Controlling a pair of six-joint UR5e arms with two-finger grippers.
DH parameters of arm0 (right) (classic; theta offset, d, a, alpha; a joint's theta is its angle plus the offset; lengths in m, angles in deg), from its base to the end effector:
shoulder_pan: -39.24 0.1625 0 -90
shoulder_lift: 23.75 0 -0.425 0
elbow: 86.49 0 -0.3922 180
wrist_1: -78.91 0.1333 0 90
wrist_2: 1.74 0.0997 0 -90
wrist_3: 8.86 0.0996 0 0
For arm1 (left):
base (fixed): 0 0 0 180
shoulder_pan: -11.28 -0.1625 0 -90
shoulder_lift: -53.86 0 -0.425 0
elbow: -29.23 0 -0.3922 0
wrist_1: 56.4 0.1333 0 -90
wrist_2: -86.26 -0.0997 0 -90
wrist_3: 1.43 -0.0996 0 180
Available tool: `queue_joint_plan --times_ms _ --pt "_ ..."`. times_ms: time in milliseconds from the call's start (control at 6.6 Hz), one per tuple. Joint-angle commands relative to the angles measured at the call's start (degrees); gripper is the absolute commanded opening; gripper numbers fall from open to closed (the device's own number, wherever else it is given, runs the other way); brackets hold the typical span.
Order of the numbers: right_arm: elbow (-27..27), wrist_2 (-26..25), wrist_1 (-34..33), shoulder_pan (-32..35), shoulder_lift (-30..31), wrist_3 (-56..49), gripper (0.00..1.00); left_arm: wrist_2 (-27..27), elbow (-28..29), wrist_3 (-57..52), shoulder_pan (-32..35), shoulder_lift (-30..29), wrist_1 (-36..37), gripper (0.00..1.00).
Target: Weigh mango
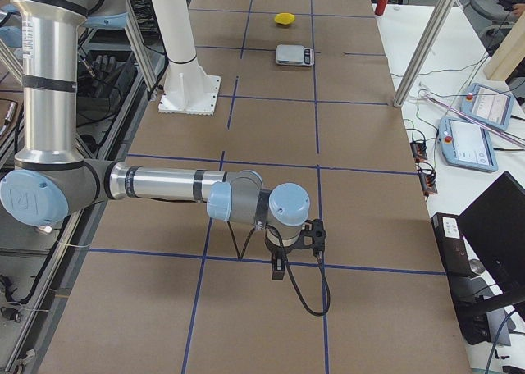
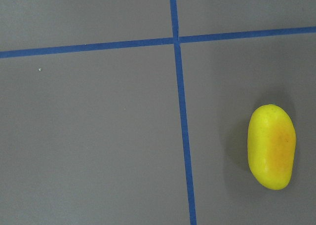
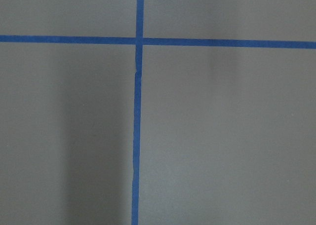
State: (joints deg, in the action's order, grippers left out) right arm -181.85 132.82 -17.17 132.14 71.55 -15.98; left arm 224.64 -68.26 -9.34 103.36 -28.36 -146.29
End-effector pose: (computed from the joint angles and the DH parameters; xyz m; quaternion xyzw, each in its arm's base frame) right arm 0.0858 -0.4409 0.6663 -0.0153 -0.3814 -0.0141 0.9242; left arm -0.0746 -0.4315 0.6524 0.0325 0.4085 0.0450 0.9111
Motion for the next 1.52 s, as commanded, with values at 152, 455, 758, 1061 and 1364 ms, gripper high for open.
queue_joint_plan --times_ms 152,455,758,1061,1364 --pt "0.0 0.0 -0.1 0.0 0.1 0.0 1.00 0.1 -0.4 -0.1 -0.1 -0.6 -0.3 1.00" --pt "0.0 0.0 -0.1 0.0 0.0 0.0 1.00 -0.3 -2.2 2.4 -0.3 -1.7 -0.4 1.00" --pt "0.0 0.0 -0.1 0.0 0.0 0.0 1.00 -0.4 -2.3 11.6 -5.1 -1.8 -5.4 1.00" --pt "0.0 0.0 -0.1 0.0 0.0 0.0 1.00 -0.5 -1.1 26.3 -12.9 1.9 -21.5 1.00" --pt "0.0 0.0 0.0 0.0 0.1 0.0 1.00 -4.8 4.0 37.7 -21.8 2.3 -37.9 1.00"
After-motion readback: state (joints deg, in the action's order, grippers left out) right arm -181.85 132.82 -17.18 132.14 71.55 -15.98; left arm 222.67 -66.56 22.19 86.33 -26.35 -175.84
